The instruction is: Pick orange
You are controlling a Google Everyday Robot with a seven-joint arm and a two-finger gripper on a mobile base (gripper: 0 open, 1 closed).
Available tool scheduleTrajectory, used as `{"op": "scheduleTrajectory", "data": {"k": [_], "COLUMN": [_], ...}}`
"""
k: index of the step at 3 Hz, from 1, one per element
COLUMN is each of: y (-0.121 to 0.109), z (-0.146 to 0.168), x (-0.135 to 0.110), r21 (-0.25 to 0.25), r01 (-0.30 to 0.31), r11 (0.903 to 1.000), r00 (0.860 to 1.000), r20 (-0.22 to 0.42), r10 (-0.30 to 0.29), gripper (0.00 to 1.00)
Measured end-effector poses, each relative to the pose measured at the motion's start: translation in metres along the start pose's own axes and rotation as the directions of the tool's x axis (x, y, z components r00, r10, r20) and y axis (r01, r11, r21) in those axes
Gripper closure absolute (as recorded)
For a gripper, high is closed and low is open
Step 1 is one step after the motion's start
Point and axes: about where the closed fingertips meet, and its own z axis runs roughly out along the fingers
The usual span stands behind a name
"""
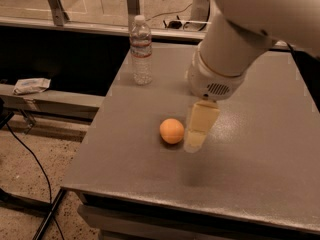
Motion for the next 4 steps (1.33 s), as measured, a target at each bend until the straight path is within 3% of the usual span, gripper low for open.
{"op": "scheduleTrajectory", "data": {"k": [1,3,4], "y": [0.007,0.006,0.001], "z": [0.036,0.069,0.076], "x": [-0.023,-0.019,-0.008], "r21": [-0.073,-0.143,-0.136], "r01": [0.024,-0.020,-0.052], "r11": [0.9971,0.9895,0.9893], "r00": [0.998,0.996,0.993], "r20": [-0.048,-0.093,-0.114], "r10": [-0.027,0.007,0.037], "gripper": [0.00,0.00,0.21]}}
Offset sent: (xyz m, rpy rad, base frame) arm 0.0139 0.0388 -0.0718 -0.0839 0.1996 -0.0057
